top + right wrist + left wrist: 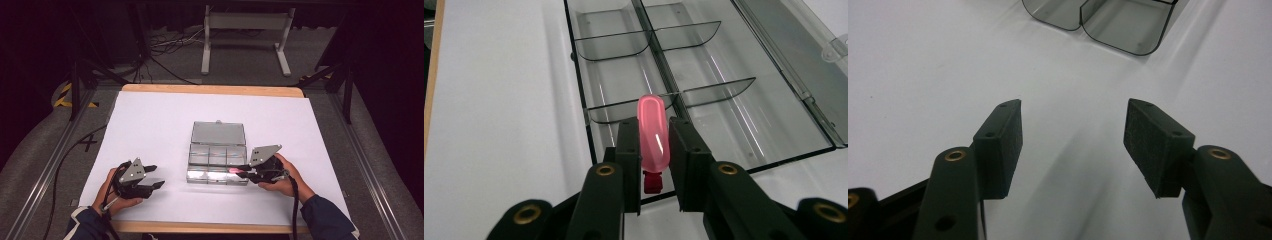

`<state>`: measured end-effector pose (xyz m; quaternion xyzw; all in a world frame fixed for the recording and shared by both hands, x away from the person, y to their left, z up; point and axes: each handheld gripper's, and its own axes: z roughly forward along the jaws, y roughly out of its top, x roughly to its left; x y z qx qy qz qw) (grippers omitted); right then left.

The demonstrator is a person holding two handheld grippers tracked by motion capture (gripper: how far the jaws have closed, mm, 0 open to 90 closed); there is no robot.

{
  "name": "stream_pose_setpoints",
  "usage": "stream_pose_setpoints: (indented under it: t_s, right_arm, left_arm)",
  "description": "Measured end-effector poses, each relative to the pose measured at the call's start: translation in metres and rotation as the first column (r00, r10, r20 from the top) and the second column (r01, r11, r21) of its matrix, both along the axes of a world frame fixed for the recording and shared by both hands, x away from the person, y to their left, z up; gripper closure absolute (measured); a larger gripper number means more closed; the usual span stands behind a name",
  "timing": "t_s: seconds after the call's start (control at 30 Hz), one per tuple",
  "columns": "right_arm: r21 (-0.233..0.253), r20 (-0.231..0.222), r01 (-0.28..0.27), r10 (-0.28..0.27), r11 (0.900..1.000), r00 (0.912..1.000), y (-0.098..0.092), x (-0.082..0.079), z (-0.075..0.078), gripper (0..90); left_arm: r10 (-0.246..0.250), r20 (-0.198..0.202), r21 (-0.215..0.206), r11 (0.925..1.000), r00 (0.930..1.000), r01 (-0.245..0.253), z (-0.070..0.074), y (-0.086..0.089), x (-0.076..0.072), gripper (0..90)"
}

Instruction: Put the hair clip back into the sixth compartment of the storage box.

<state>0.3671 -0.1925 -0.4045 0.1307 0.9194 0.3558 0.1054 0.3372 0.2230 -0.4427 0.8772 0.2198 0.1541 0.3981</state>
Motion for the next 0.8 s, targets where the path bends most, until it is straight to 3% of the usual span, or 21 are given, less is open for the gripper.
stream_pose_setpoints:
  t_s: [0.53,0.63,0.8]
  right_arm:
    - [0.001,-0.012,0.036,-0.036,0.999,0.9993,0.001,0.002,-0.005,72.0]
    - [0.017,-0.012,0.024,-0.024,1.0,0.9996,0.001,-0.001,-0.004,72.7]
    - [0.035,-0.007,0.05,-0.05,0.998,0.9987,0.001,-0.004,-0.002,73.8]
  left_arm:
    - [0.014,-0.004,0.0,0.9999,0.9999,-0.014,0.001,-0.002,0.002,43.4]
    - [0.008,0.003,-0.005,1.0,1.0,-0.008,0.004,-0.007,0.003,44.6]
    - [0.007,0.018,0.008,0.9999,0.9998,-0.007,0.006,-0.018,0.007,46.1]
